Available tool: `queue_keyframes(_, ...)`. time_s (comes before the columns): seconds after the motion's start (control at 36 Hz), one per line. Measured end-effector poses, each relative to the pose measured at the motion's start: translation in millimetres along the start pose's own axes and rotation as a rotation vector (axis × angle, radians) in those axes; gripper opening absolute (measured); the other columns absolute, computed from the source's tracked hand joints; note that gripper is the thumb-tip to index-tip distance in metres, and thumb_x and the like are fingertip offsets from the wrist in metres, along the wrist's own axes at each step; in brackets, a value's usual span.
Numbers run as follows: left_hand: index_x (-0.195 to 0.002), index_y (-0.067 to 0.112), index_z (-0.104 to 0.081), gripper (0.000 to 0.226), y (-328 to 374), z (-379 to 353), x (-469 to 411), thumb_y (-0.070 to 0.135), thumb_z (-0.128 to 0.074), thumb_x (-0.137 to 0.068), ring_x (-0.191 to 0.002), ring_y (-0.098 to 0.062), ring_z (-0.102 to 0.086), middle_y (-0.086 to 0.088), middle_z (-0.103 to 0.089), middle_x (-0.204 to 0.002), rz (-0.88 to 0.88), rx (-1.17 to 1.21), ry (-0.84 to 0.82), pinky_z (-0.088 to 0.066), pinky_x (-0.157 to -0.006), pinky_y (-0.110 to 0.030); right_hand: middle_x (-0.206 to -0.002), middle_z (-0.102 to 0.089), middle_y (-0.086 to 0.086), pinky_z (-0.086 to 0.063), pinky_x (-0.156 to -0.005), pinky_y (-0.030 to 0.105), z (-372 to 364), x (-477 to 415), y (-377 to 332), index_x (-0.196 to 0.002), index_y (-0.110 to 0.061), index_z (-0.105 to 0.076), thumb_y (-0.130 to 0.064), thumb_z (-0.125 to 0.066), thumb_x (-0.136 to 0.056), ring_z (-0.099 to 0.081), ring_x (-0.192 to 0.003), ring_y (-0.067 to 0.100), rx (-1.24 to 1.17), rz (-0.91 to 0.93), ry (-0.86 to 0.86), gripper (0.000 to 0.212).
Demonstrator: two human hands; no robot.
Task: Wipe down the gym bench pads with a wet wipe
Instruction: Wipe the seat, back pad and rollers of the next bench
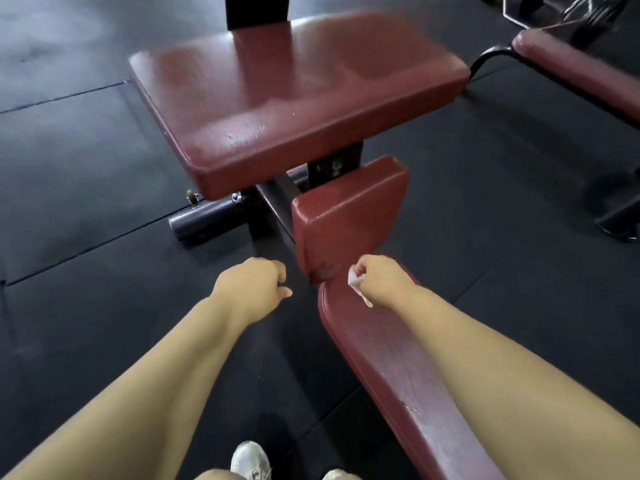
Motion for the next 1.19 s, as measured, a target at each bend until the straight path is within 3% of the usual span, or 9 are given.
queue_keyframes(0.25,-0.109,0.027,-0.057,0.028,-1.8,99.9,81.7,0.047,-0.054,-0.09,-0.094,-0.015,-0.057,0.007,-0.059,-0.108,0.008,0.08,-0.022,-0.051,-0.083,-0.036,-0.104,-0.049,0.007,-0.051,-0.073,0.035,102.5,73.3,-70.5,-0.106,-0.012,-0.062,-0.006,-0.047,-0.087,-0.06,-0.092,0.03,0.222,0.022,-0.052,0.025)
queue_keyframes(0.39,-0.106,0.027,-0.06,0.026,-22.1,144.4,110.4,0.046,-0.055,-0.09,-0.094,-0.012,-0.059,0.009,-0.06,-0.108,0.036,0.155,0.024,-0.052,-0.081,-0.034,-0.102,-0.059,0.009,-0.048,-0.062,0.031,136.5,91.4,-108.6,-0.078,-0.025,-0.054,-0.009,-0.042,-0.079,-0.06,-0.078,0.025,0.05,0.048,0.046,0.021)
queue_keyframes(0.53,-0.108,0.022,-0.063,0.022,-39.2,181.8,111.6,0.035,-0.058,-0.091,-0.098,-0.015,-0.059,0.006,-0.059,-0.107,0.032,0.246,0.18,-0.049,-0.084,-0.031,-0.109,-0.045,0.0,-0.047,-0.08,0.03,156.2,97.5,-151.8,-0.114,-0.014,-0.055,-0.011,-0.048,-0.09,-0.053,-0.094,0.018,-0.176,0.136,0.251,0.025)
queue_keyframes(0.64,-0.12,0.016,-0.059,0.027,-46.8,199.0,98.5,0.019,-0.054,-0.094,-0.109,-0.019,-0.055,0.003,-0.054,-0.122,-0.022,0.29,0.335,-0.045,-0.093,-0.034,-0.112,-0.048,0.002,-0.036,-0.068,0.007,139.7,88.1,-177.0,-0.108,-0.012,-0.054,-0.011,-0.054,-0.089,-0.047,-0.09,0.012,-0.445,0.163,0.363,0.019)
queue_keyframes(0.83,-0.132,0.005,-0.053,0.039,-47.9,197.6,66.3,0.001,-0.05,-0.093,-0.137,-0.028,-0.033,-0.007,-0.042,-0.144,-0.115,0.202,0.394,-0.025,-0.113,-0.035,-0.105,-0.059,0.01,-0.049,-0.079,0.034,63.1,51.8,-198.0,-0.096,-0.013,-0.044,-0.012,-0.053,-0.087,-0.059,-0.092,0.022,-0.794,-0.036,0.26,0.013)
queue_keyframes(0.94,-0.138,0.006,-0.044,0.043,-44.9,192.0,46.3,0.001,-0.047,-0.095,-0.143,-0.021,-0.022,-0.004,-0.034,-0.15,-0.123,0.157,0.303,-0.015,-0.115,-0.026,-0.088,-0.057,-0.001,-0.045,-0.071,0.019,39.0,43.7,-208.7,-0.102,-0.007,-0.045,-0.008,-0.052,-0.092,-0.058,-0.078,0.01,-0.988,-0.139,0.179,0.012)
queue_keyframes(1.03,-0.141,0.014,-0.042,0.044,-46.1,187.9,36.0,0.006,-0.043,-0.098,-0.143,-0.012,-0.02,0.004,-0.032,-0.152,-0.055,0.133,0.262,-0.021,-0.115,-0.028,-0.096,-0.064,0.009,-0.052,-0.077,0.032,26.8,31.3,-203.3,-0.107,0.001,-0.052,-0.013,-0.057,-0.087,-0.064,-0.087,0.02,-1.04,-0.201,0.112,0.024)
queue_keyframes(1.11,-0.133,0.013,-0.053,0.038,-41.2,194.4,39.6,0.006,-0.045,-0.096,-0.139,-0.016,-0.031,0.002,-0.044,-0.144,-0.021,0.159,0.328,-0.032,-0.11,-0.035,-0.091,-0.069,0.015,-0.048,-0.064,0.029,19.4,7.1,-189.2,-0.101,0.005,-0.059,-0.025,-0.056,-0.071,-0.061,-0.074,0.021,-1.027,-0.259,0.02,0.043)
queue_keyframes(1.19,-0.124,0.013,-0.06,0.031,-36.9,201.3,43.5,0.011,-0.051,-0.094,-0.128,-0.023,-0.046,-0.001,-0.055,-0.132,0.022,0.15,0.375,-0.043,-0.096,-0.041,-0.068,-0.069,0.012,-0.056,-0.065,0.031,50.3,-8.9,-160.1,-0.062,-0.007,-0.065,-0.019,-0.042,-0.079,-0.066,-0.066,0.028,-1.087,-0.367,0.128,0.031)
Point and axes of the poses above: each hand's wrist, its own x-axis away from the middle knuckle, its own z-axis out of the back of the hand, y = z × x, the point moved 8 cm from there along -x, towards the middle knuckle
